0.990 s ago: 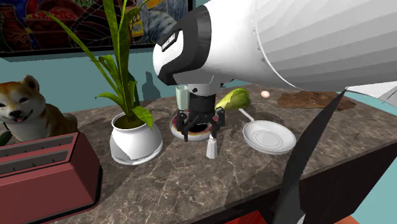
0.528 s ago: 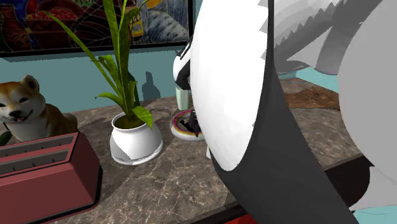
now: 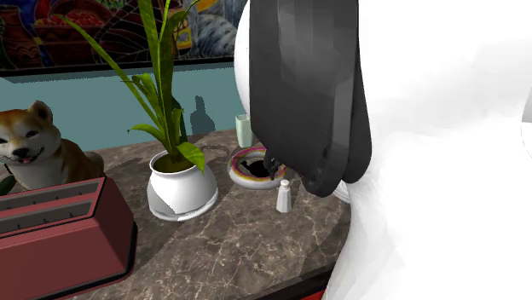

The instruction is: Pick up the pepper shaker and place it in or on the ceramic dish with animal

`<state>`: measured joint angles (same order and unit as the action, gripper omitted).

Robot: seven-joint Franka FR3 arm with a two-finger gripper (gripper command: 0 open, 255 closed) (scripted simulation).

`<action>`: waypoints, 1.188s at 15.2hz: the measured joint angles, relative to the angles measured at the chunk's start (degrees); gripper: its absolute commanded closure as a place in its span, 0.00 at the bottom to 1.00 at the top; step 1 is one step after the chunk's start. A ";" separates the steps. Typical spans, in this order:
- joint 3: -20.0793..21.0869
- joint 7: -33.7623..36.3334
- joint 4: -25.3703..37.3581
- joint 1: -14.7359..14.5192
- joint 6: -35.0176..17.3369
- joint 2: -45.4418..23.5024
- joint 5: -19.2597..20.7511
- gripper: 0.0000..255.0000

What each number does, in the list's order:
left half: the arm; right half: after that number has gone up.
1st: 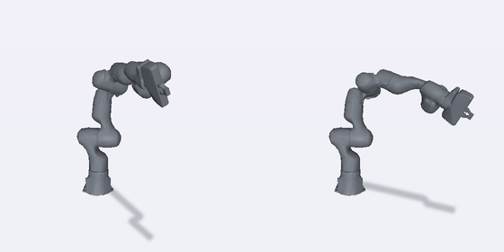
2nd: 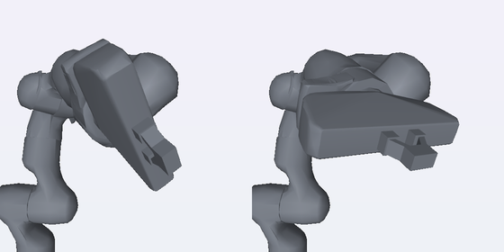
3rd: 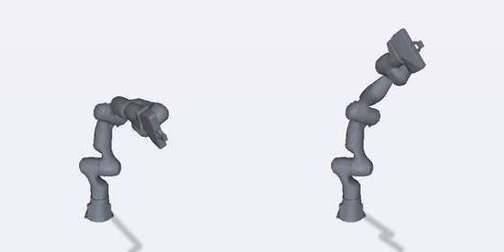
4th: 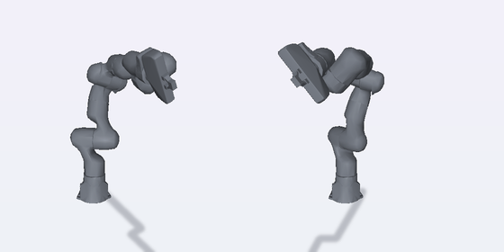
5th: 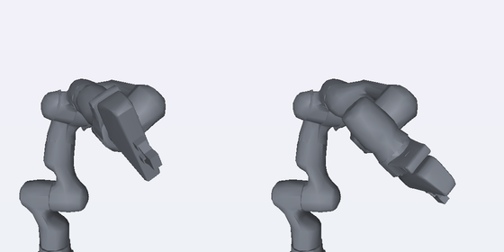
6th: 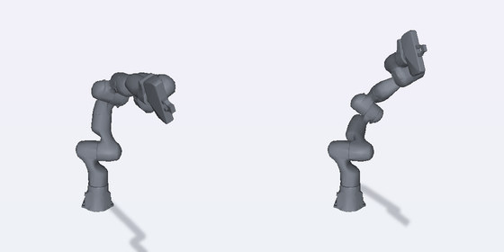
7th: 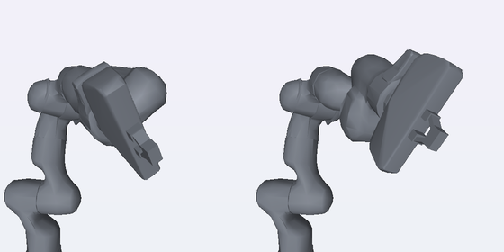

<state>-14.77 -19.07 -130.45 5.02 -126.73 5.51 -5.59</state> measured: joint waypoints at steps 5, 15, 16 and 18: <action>-0.07 -1.10 -1.72 -0.15 -4.17 -2.55 -1.22 0.00; -0.03 -1.29 -2.05 -0.23 -5.20 -3.24 -1.56 1.00; -0.03 -1.30 -2.04 -0.22 -5.21 -3.22 -1.56 1.00; -0.04 -1.30 -2.02 -0.22 -5.21 -3.23 -1.56 1.00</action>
<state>-14.80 -20.37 -132.47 4.80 -131.94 2.28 -7.15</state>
